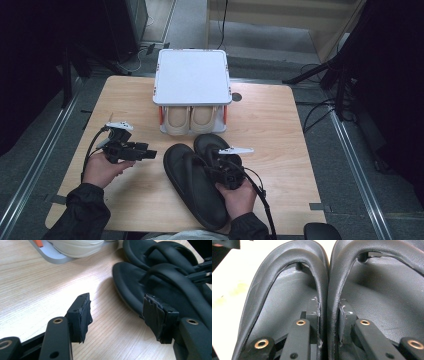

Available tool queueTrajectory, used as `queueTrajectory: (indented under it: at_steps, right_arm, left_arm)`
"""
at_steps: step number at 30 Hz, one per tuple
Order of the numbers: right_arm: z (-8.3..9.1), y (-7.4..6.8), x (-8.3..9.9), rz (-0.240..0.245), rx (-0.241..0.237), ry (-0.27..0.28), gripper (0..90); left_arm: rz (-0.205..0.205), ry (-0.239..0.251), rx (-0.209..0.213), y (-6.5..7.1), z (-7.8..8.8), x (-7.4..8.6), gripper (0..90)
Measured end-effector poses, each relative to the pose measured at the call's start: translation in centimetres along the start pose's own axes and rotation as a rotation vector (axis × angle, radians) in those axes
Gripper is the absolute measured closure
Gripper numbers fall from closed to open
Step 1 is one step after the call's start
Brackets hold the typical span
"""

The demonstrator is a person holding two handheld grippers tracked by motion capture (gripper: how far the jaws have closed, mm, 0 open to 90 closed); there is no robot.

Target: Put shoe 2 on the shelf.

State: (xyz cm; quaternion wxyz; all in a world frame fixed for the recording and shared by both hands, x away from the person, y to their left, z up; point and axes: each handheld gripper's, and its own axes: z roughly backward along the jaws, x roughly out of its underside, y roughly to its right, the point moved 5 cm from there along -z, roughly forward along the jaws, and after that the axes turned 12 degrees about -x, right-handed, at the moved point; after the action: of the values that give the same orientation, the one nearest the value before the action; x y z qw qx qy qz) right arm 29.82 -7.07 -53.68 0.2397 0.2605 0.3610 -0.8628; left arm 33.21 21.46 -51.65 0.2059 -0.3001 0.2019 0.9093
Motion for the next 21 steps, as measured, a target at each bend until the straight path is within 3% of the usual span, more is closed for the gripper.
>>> queueTrajectory:
  at_steps: [8,12,21]
  right_arm:
    - [1.5,-0.3,-0.5,0.093,-0.095,-0.087,75.5]
    - [2.1,-0.7,-1.0,0.191,-0.167,-0.122,75.8]
    - [1.8,-1.3,-2.9,0.334,-0.317,-0.237,75.6]
  left_arm:
    - [0.016,0.005,-0.013,-0.6,0.3,0.1,39.7]
    - [0.022,0.011,-0.027,-1.1,0.5,0.2,39.4]
    - [0.044,0.024,-0.043,-1.8,1.0,0.5,39.2]
